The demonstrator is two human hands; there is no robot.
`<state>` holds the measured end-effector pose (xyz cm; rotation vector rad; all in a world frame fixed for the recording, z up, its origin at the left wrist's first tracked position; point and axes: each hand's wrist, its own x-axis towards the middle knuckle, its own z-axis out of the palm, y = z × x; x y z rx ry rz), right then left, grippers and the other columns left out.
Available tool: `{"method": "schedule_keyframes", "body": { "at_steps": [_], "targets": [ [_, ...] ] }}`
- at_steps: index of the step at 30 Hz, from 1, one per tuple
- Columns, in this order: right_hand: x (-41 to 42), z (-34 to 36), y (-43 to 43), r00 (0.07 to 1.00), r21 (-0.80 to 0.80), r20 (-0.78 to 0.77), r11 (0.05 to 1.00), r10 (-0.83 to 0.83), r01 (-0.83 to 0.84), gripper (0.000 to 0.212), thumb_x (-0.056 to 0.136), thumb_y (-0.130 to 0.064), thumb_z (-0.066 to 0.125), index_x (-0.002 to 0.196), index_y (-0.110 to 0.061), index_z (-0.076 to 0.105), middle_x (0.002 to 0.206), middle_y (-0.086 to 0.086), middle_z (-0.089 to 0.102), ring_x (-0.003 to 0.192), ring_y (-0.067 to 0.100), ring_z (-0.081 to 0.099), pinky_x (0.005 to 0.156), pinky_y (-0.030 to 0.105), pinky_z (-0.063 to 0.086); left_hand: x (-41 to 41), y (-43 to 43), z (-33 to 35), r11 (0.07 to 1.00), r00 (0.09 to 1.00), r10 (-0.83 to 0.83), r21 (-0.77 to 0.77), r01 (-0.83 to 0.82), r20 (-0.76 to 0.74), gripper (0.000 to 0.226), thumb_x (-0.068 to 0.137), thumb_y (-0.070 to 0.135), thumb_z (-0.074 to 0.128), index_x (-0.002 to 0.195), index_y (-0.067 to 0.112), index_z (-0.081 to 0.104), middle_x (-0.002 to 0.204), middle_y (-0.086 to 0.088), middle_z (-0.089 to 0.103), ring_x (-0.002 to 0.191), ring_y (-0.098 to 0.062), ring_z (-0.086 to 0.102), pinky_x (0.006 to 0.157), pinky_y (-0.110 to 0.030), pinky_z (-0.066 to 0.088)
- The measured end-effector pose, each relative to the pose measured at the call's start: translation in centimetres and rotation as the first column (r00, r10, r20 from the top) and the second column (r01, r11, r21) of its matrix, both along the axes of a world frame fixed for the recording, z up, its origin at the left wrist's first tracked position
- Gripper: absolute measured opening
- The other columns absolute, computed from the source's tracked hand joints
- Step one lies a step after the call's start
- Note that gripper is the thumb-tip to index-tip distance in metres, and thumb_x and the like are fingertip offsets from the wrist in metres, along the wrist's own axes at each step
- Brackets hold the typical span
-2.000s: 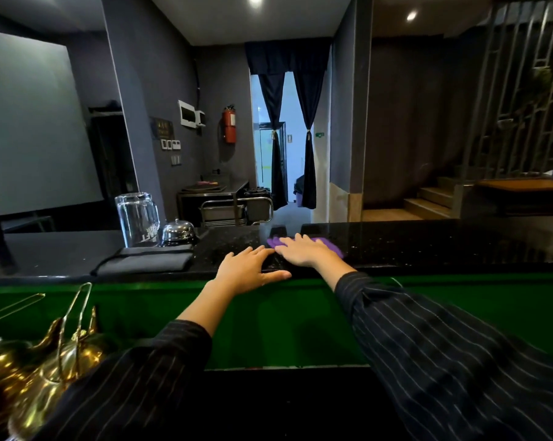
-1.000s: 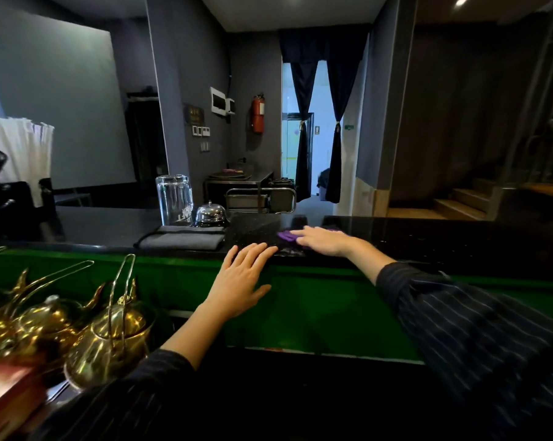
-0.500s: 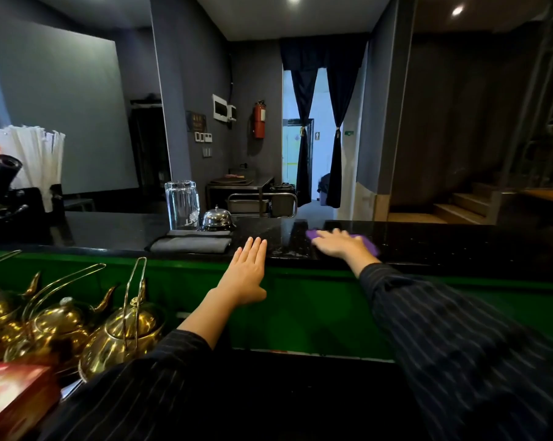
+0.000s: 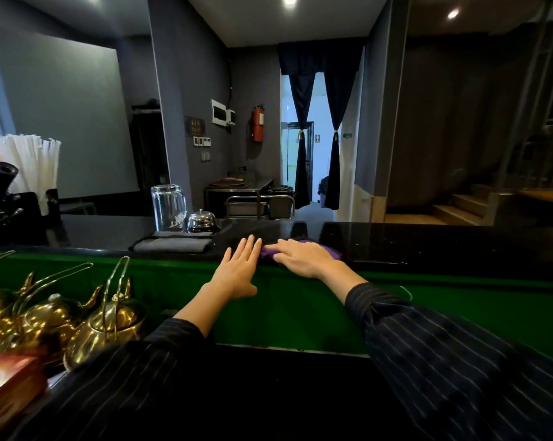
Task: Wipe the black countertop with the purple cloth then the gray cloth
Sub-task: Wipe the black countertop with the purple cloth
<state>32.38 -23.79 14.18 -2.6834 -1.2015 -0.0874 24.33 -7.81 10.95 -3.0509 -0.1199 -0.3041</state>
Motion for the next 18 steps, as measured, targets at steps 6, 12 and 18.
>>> {"method": "schedule_keyframes", "body": {
  "at_steps": [6, 12, 18],
  "targets": [
    [2.1, -0.3, -14.2, 0.977, 0.058, 0.021, 0.976, -0.213, 0.211, 0.043, 0.103, -0.041, 0.030, 0.146, -0.043, 0.036, 0.153, -0.002, 0.039, 0.142, 0.020, 0.035, 0.112, 0.042, 0.029, 3.0, -11.8, -1.0, 0.984, 0.985, -0.170, 0.060, 0.170, -0.010, 0.107, 0.078, 0.028, 0.065, 0.151, 0.021, -0.013, 0.161, -0.005, -0.011, 0.148, -0.026, -0.013, 0.114, -0.061, -0.006],
    [4.6, -1.3, -26.9, 0.845, 0.159, 0.050, 0.840, -0.532, 0.519, 0.041, 0.102, -0.040, 0.030, 0.139, -0.040, 0.047, 0.147, -0.004, 0.047, 0.136, 0.020, 0.041, 0.109, 0.041, 0.029, 4.9, -16.7, -1.6, 0.988, 0.990, -0.144, 0.049, 0.144, -0.011, 0.105, 0.077, 0.036, 0.062, 0.151, 0.017, -0.009, 0.161, -0.007, -0.005, 0.148, -0.030, -0.009, 0.112, -0.062, -0.009],
    [5.4, -2.6, -23.4, 0.662, 0.259, 0.083, 0.658, -0.745, 0.707, 0.048, 0.095, -0.035, 0.025, 0.127, -0.027, 0.060, 0.135, 0.009, 0.056, 0.126, 0.029, 0.046, 0.105, 0.049, 0.026, 5.0, -17.2, -0.5, 0.994, 0.990, -0.110, -0.012, 0.109, -0.092, 0.103, 0.076, 0.033, 0.064, 0.151, 0.019, -0.005, 0.161, -0.004, -0.004, 0.148, -0.029, -0.007, 0.111, -0.065, -0.005]
  ]
}}
